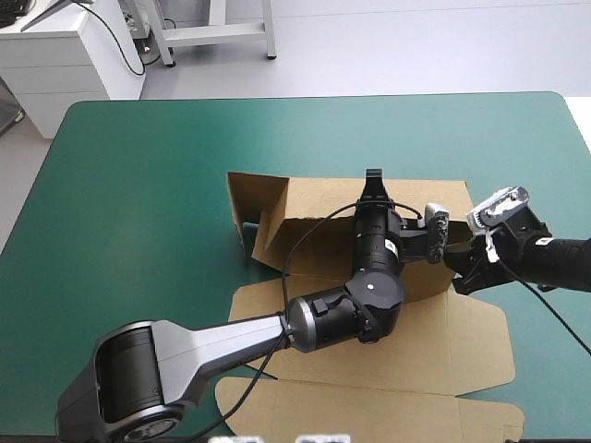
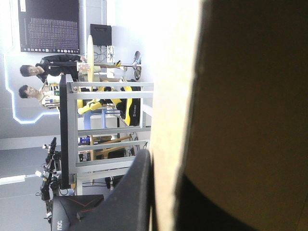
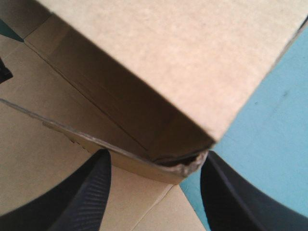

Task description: Fold the box

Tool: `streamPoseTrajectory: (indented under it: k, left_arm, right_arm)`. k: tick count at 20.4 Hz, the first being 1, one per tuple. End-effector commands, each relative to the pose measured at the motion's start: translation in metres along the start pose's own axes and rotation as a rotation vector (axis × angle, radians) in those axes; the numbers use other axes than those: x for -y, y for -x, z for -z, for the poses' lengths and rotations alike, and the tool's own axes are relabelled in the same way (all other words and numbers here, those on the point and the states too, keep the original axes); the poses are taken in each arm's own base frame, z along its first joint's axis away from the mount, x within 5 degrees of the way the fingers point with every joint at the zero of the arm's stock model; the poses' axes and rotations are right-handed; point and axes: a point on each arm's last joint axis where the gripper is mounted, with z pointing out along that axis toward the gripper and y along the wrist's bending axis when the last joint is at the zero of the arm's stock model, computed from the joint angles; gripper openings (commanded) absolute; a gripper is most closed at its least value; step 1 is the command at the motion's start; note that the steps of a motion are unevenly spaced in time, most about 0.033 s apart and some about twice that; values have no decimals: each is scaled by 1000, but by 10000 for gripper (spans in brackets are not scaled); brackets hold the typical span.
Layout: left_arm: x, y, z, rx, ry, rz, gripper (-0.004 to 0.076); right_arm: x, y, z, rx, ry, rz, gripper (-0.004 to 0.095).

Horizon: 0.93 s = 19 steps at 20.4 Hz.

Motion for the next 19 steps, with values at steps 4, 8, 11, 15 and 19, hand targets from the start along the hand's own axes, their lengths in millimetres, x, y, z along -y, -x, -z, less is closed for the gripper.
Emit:
streamPoseTrajectory:
  k: [4, 8, 11, 15, 19]
  left_arm:
    - [-39, -3, 21, 29, 66, 72, -8]
    - [-35, -3, 21, 22, 32, 65, -8]
    - [-31, -2, 21, 31, -1, 61, -8]
    - [-32, -2, 21, 41, 5, 34, -8]
    - [-32, -2, 21, 41, 9, 26, -8]
  right_arm:
    - [14, 15, -5, 101, -61, -65, 515]
    - [24, 14, -22, 94, -25, -141, 515]
    - [30, 14, -33, 96, -2, -176, 515]
    - [34, 18, -44, 147, 44, -106, 515]
    - [39, 19, -50, 169, 31, -44, 515]
